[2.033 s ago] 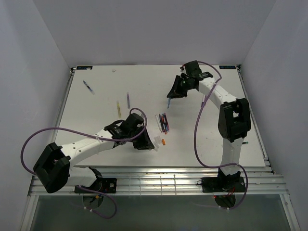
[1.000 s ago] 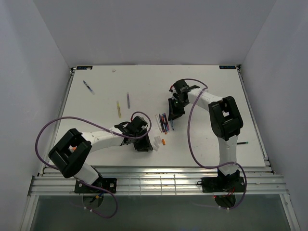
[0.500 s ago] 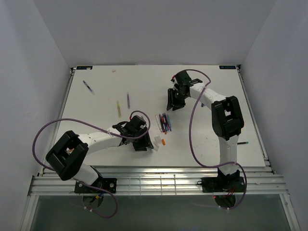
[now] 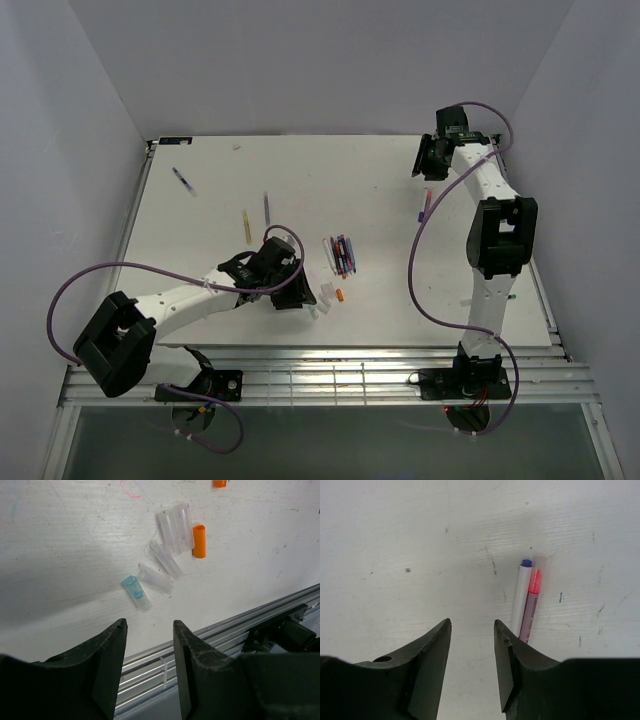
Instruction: Open the pen caps
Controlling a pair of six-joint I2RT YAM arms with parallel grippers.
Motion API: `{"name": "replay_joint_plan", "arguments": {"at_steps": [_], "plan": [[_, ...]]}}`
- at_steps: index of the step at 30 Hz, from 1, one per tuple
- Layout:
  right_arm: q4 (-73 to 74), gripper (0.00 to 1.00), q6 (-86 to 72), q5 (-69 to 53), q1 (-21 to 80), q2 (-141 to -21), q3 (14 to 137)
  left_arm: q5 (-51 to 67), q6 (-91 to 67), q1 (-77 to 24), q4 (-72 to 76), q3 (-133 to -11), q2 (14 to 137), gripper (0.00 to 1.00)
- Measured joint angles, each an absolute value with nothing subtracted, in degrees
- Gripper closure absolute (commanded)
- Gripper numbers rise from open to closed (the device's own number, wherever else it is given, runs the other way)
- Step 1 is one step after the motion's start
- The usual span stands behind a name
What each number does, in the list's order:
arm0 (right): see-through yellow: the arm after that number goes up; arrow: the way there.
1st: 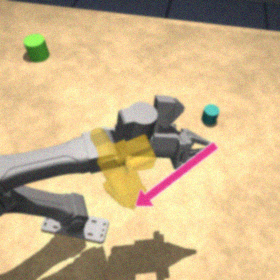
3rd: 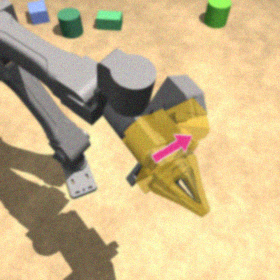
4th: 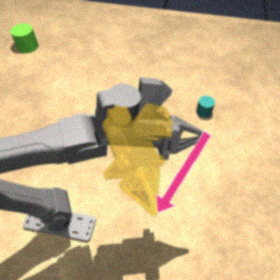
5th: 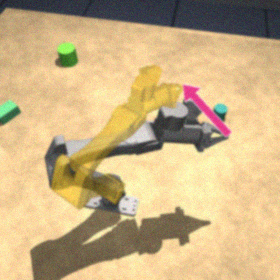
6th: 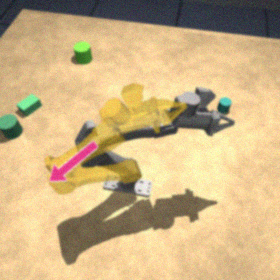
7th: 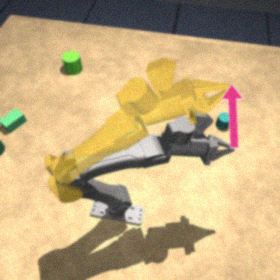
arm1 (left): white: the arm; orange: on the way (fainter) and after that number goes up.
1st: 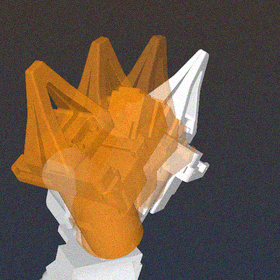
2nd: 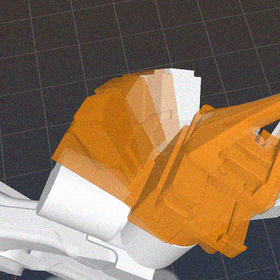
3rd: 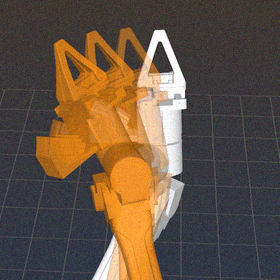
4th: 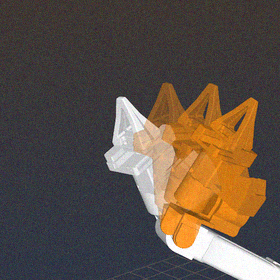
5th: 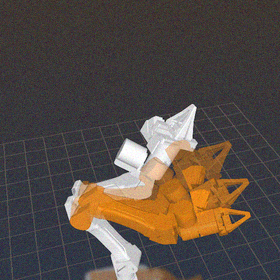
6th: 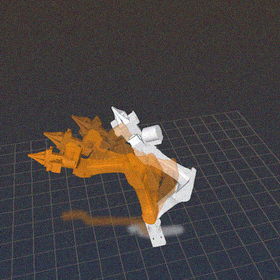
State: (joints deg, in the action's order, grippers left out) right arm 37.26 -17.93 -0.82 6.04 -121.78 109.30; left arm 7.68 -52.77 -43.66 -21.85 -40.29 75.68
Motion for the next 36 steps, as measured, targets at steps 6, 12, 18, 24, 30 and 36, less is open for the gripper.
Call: {"name": "replay_joint_plan", "arguments": {"at_steps": [6,12,18,24,30,36], "plan": [[38.44,0.54,-17.41,3.11,5.56,-125.34,110.17,7.68,-51.7,-43.64,-22.85,-41.54,75.68,0.47],[39.62,0.54,-16.99,4.89,3.88,-127.26,110.15,7.75,-50.89,-43.62,-22.96,-41.76,75.77,0.47],[39.57,0.55,-15.88,6.11,1.43,-127.26,109.65,8.25,-49.91,-43.62,-23.4,-42.02,76.9,0.47],[39.07,0.56,-14.87,6.22,1.08,-127.26,106.98,8.62,-48.95,-43.62,-23.57,-42.68,78.06,0.47],[38.76,0.56,-14.55,5.63,1.37,-127.39,105.56,8.86,-48.86,-43.62,-23.55,-43.38,78.52,0.47],[37.47,0.57,-14.55,4.86,1.37,-127.55,104.12,9.06,-48.86,-43.59,-23.55,-43.53,79.07,0.47]]}}
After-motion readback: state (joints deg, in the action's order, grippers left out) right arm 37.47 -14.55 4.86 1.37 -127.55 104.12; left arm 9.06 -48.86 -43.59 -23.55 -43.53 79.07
